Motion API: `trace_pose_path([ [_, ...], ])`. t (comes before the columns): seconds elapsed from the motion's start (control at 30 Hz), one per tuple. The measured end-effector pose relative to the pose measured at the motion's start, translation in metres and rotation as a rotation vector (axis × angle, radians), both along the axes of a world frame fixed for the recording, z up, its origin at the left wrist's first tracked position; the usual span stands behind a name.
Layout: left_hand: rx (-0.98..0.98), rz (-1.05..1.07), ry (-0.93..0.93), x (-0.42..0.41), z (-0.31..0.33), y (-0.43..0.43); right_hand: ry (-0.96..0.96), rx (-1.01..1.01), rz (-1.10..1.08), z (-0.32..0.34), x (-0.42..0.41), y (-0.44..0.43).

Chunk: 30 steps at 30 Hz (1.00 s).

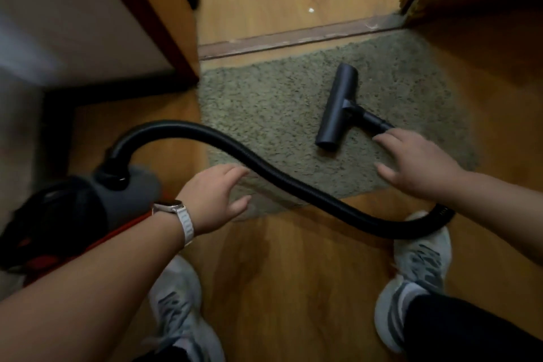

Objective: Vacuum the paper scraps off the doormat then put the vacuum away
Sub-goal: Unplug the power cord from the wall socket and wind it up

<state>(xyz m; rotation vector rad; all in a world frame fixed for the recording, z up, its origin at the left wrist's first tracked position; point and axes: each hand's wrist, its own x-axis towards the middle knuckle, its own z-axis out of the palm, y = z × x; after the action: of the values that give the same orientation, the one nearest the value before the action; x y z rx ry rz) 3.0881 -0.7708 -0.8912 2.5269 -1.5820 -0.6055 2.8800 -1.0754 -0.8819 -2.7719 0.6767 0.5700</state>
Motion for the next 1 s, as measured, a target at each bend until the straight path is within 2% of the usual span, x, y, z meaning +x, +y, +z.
trace_pose_path([
  [0.13,0.02,0.08,-0.06,0.034,0.05,0.072,-0.032,0.029,0.292,0.04,0.063,0.071],
  [0.3,-0.042,0.4,-0.077,0.07,0.097,0.17,-0.112,0.092,0.558,0.077,0.128,0.175],
  [0.43,-0.049,0.561,-0.106,0.078,0.11,0.251,-0.189,0.126,0.712,0.101,0.176,0.258],
  [0.7,0.072,0.682,-0.029,0.075,0.059,0.363,-0.27,0.109,0.987,0.092,0.259,0.404],
  [0.9,0.188,0.718,0.076,0.082,0.003,0.379,-0.219,-0.017,1.094,0.054,0.297,0.439],
  [1.0,0.175,0.755,0.126,0.085,-0.014,0.376,-0.197,-0.018,1.094,0.039,0.307,0.444],
])
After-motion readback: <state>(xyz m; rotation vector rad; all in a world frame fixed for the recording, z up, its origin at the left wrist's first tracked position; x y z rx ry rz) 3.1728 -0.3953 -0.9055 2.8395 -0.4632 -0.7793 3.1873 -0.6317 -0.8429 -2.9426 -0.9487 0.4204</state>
